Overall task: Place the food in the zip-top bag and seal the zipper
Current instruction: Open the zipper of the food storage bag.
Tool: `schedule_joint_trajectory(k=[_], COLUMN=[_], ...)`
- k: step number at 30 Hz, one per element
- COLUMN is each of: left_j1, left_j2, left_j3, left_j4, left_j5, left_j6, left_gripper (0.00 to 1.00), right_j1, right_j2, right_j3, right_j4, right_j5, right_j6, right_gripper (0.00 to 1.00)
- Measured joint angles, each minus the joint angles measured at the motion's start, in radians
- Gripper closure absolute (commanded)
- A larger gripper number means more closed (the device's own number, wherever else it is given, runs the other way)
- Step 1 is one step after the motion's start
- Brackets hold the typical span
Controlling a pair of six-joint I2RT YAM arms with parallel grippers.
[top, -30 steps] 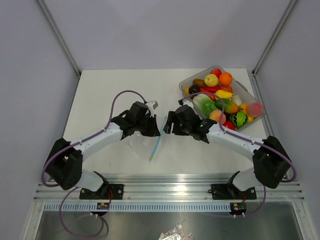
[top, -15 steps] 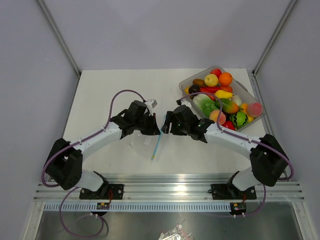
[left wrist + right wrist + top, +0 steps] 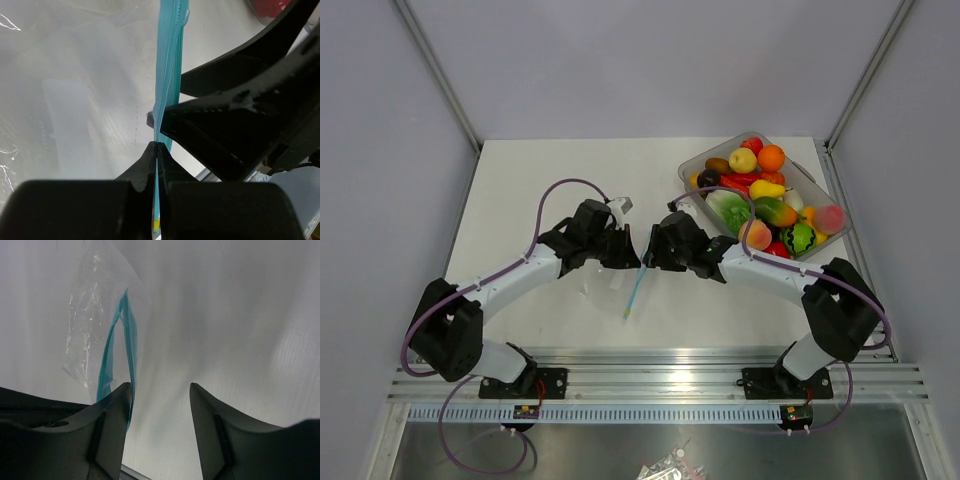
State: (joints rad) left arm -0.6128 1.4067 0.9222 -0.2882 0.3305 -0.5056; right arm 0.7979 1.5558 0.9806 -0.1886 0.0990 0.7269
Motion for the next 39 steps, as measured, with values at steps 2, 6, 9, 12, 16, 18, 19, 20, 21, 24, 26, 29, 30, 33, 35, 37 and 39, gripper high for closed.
schedule_joint_trajectory(k=[2,6,9,12,16,18,19,20,21,24,26,29,30,33,35,37,39], left_j1=[0.0,0.002,0.008,0.017,0.031,0.036,0.039,0.041,0.044,0.063,0.08,0.1,0.104,0.105,0.104,0.104,0.104], left_j2=[0.0,-0.005,-0.016,-0.019,-0.019,-0.019,-0.019,-0.019,-0.019,-0.025,-0.032,-0.04,-0.04,-0.041,-0.041,-0.041,-0.041], left_j3=[0.0,0.0,0.0,0.001,0.028,0.054,0.073,0.086,0.102,0.134,0.139,0.139,0.139,0.139,0.137,0.133,0.13], left_j4=[0.0,-0.003,-0.005,-0.013,-0.053,-0.069,-0.08,-0.084,-0.089,-0.106,-0.121,-0.144,-0.145,-0.148,-0.146,-0.143,-0.144], left_j5=[0.003,0.006,0.005,0.004,0.002,0.001,0.001,0.0,0.0,0.0,0.0,0.003,0.005,0.016,0.03,0.04,0.045], left_j6=[-0.001,0.0,0.0,0.008,0.022,0.031,0.036,0.039,0.044,0.06,0.069,0.08,0.081,0.082,0.082,0.082,0.083], left_gripper=[1.0,1.0,1.0,1.0,1.0,1.0,1.0,1.0,1.0,1.0,1.0,1.0,1.0,1.0,1.0,1.0,1.0], right_j1=[0.0,0.001,0.001,0.002,0.002,0.002,0.002,0.002,0.002,0.002,0.002,0.002,0.002,0.002,0.002,0.002,0.002], right_j2=[0.026,0.053,0.053,0.05,0.039,0.026,0.019,0.013,0.008,-0.002,-0.003,-0.003,-0.003,-0.003,-0.003,-0.003,-0.003], right_j3=[0.012,0.022,0.026,0.031,0.058,0.077,0.088,0.098,0.109,0.132,0.139,0.142,0.142,0.146,0.152,0.161,0.172], right_j4=[0.01,0.03,0.031,0.005,-0.073,-0.107,-0.12,-0.132,-0.144,-0.169,-0.184,-0.201,-0.203,-0.205,-0.206,-0.207,-0.214], right_j5=[-0.009,-0.017,-0.009,0.025,0.1,0.132,0.148,0.161,0.176,0.223,0.245,0.257,0.257,0.256,0.256,0.257,0.268], right_j6=[0.006,0.013,0.025,0.02,-0.011,-0.032,-0.042,-0.049,-0.054,-0.065,-0.069,-0.073,-0.075,-0.076,-0.076,-0.076,-0.08], right_gripper=[0.59,1.0,1.0,1.0,1.0,1.0,1.0,1.0,1.0,1.0,1.0,1.0,1.0,1.0,1.0,1.0,1.0])
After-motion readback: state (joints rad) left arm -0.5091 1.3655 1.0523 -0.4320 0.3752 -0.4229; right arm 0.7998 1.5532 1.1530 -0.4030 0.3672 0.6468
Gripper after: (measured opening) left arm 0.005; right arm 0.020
